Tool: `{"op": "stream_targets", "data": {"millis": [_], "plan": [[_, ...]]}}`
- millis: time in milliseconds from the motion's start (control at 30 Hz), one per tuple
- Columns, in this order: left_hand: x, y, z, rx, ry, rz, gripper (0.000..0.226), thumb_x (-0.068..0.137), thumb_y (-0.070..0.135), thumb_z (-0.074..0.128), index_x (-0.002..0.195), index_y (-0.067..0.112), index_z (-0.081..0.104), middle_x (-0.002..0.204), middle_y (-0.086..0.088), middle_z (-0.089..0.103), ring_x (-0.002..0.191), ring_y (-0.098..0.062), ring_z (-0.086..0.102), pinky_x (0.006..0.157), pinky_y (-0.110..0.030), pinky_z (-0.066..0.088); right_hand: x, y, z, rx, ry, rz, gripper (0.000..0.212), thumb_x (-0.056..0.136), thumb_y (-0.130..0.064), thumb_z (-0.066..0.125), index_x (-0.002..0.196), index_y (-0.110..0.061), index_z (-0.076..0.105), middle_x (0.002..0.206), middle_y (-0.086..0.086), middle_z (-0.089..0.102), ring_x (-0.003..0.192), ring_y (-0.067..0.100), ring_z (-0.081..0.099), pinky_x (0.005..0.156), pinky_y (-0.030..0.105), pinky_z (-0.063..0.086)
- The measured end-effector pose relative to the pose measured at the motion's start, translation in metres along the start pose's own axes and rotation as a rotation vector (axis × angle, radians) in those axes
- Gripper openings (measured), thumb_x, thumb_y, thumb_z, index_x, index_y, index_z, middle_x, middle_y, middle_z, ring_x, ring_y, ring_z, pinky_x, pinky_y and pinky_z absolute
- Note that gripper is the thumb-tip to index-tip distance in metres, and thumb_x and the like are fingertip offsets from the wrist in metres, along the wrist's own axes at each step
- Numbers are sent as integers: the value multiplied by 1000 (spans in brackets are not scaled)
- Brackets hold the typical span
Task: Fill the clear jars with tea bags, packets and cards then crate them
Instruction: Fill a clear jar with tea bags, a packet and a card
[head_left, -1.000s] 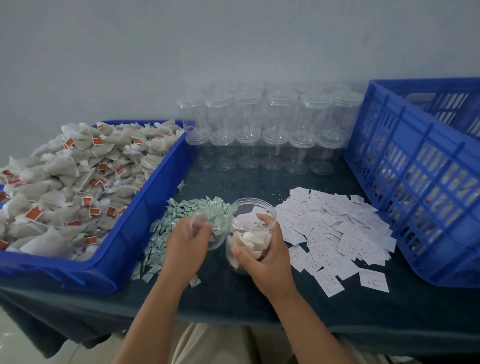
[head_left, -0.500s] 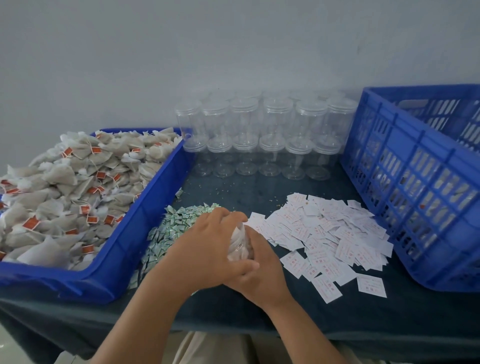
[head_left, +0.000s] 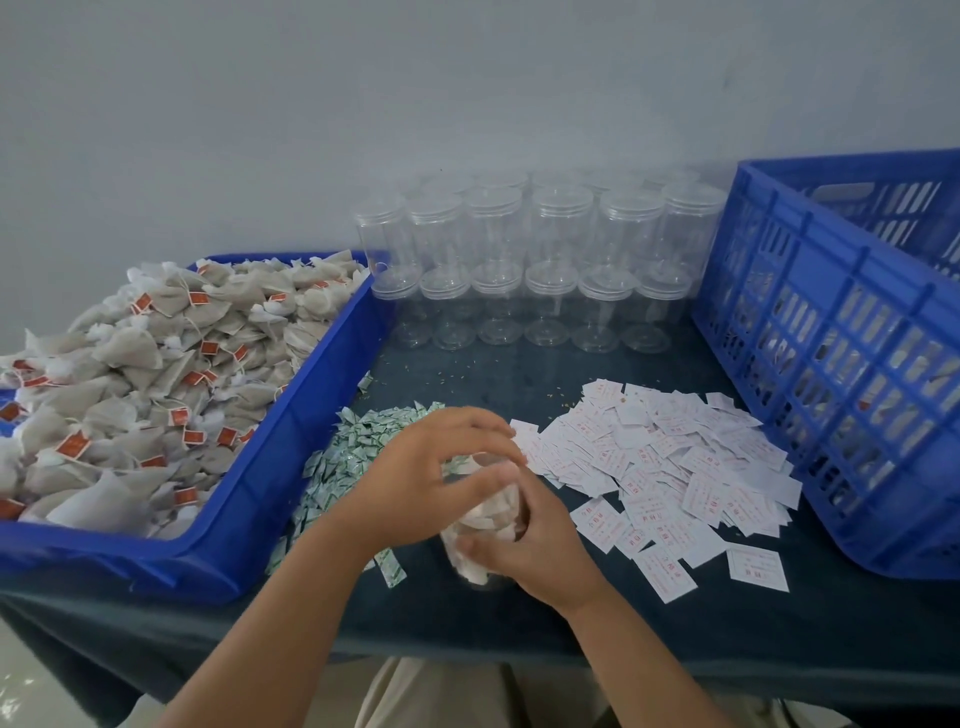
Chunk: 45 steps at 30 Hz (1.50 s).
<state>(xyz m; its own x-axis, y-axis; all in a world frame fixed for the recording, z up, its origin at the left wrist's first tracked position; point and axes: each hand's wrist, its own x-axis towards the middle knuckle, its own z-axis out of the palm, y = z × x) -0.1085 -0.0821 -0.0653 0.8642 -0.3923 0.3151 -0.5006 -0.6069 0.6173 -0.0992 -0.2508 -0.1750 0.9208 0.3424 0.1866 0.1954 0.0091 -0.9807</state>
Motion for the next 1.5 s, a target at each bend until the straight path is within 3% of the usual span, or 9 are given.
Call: {"op": "stream_targets", "data": {"millis": [200,367,467,533,800,1000,1167,1367,1500], "plan": [[-2,3,-1,227,-42,-425,86,85,72,56,158,34,35,155,16,42,144,-9,36,108,-29,33,0,0,11,-85,133,-86,68,75,-37,97,133,-31,61,119,-4,75,107,22,74,87,41,63],[2,32,33,482,187,-326,64,76,93,45,118,46,60,119,27,55,110,5,51,88,-16,37,-3,0,4,-114,76,-103,65,71,-27,93,127,-33,61,108,-7,76,98,19,75,77,26,59],[7,20,16,207,107,-78,28,88,65,64,100,41,71,108,25,66,103,0,64,83,-21,50,-4,0,-2,101,-4,-20,65,76,-27,94,133,-18,64,119,6,77,113,30,75,97,53,61],[6,5,2,-47,-10,5,23,91,47,72,105,29,77,112,16,72,111,-10,69,94,-29,54,-4,-3,0,131,-13,0,63,78,-27,92,134,-26,65,124,6,76,117,29,74,100,48,60],[-17,-17,-6,-385,79,-277,83,80,53,84,151,42,43,146,23,57,133,1,56,108,-22,50,0,-3,7,166,149,-73,68,76,-24,94,134,-41,62,129,1,75,117,25,74,94,39,61],[-3,19,31,90,265,-339,93,57,78,78,137,58,36,118,41,55,114,22,49,90,-16,39,0,5,6,22,98,-36,69,75,-24,94,137,-25,64,118,1,77,106,25,76,86,55,63],[6,-2,8,-290,15,-257,102,66,46,88,153,47,34,129,18,69,126,-2,62,101,-25,51,-2,4,-4,206,-19,7,59,81,-18,86,134,-36,67,128,6,76,120,27,73,98,40,60],[-1,0,31,-244,267,-429,112,52,73,86,149,59,32,130,31,57,119,11,58,94,-17,49,0,10,9,128,150,-57,73,81,-15,93,141,-36,57,124,-1,75,110,22,76,82,33,63],[-3,-3,44,-327,352,-416,92,55,58,85,140,55,51,118,33,65,111,10,64,81,-8,51,0,7,5,107,93,-43,82,81,-30,98,148,-37,52,135,1,72,122,26,72,96,40,62]]}}
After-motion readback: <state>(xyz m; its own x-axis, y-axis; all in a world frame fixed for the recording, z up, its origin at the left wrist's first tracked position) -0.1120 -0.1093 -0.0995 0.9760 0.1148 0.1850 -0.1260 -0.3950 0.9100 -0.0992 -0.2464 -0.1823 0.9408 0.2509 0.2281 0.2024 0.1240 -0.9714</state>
